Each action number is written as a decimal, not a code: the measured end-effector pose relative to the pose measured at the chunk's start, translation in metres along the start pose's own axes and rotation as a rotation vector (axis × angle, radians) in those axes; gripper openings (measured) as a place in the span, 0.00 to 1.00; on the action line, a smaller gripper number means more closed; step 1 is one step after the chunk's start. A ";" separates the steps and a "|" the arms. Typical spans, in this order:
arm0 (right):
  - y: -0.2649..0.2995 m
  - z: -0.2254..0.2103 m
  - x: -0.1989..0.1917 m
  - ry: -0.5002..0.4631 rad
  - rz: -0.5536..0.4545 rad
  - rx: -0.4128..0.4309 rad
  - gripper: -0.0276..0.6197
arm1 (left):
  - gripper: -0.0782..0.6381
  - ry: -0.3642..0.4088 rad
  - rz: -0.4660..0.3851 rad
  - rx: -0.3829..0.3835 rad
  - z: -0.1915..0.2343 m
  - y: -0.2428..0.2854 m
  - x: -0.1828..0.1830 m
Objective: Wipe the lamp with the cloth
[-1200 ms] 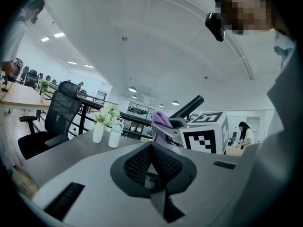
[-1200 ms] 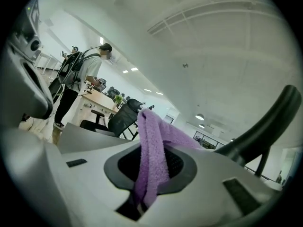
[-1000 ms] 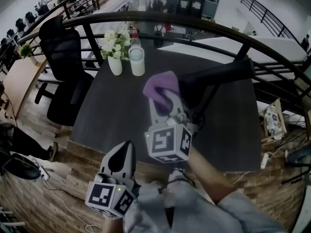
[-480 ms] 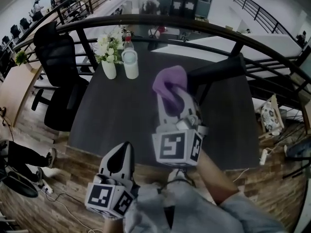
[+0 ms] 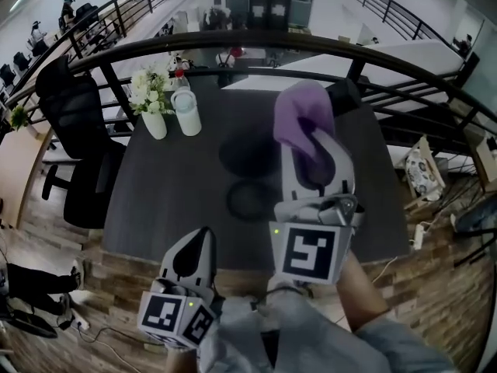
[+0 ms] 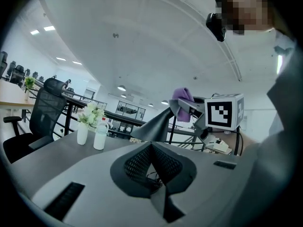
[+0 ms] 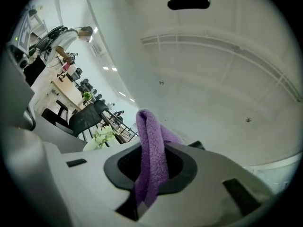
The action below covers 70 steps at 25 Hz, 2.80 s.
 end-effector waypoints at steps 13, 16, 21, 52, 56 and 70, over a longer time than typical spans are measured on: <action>-0.033 -0.080 0.004 0.250 -0.103 -0.133 0.13 | 0.13 0.022 -0.041 -0.094 -0.012 0.022 0.000; -0.041 -0.096 -0.003 0.268 -0.113 -0.175 0.13 | 0.13 0.019 -0.030 -0.108 -0.013 0.030 -0.001; -0.047 -0.121 -0.026 0.322 -0.100 -0.195 0.13 | 0.13 0.014 -0.029 -0.126 -0.019 0.046 -0.001; 0.013 -0.039 -0.166 0.779 -0.002 0.474 0.13 | 0.13 0.001 0.031 -0.006 -0.007 0.076 -0.012; 0.004 -0.028 -0.181 0.777 0.063 0.497 0.13 | 0.13 0.003 0.022 -0.010 -0.010 0.076 -0.013; -0.037 0.016 -0.227 0.699 0.293 0.483 0.13 | 0.13 0.002 0.055 -0.004 -0.015 0.076 -0.018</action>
Point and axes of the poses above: the fingertips, and each gripper's own axes: y forward along the fingers, z to its left, x out of its top, the point moved 10 cm from there along -y, backward along the fingers, and after that the axes turned 11 degrees about -z, right-handed, at the moved point
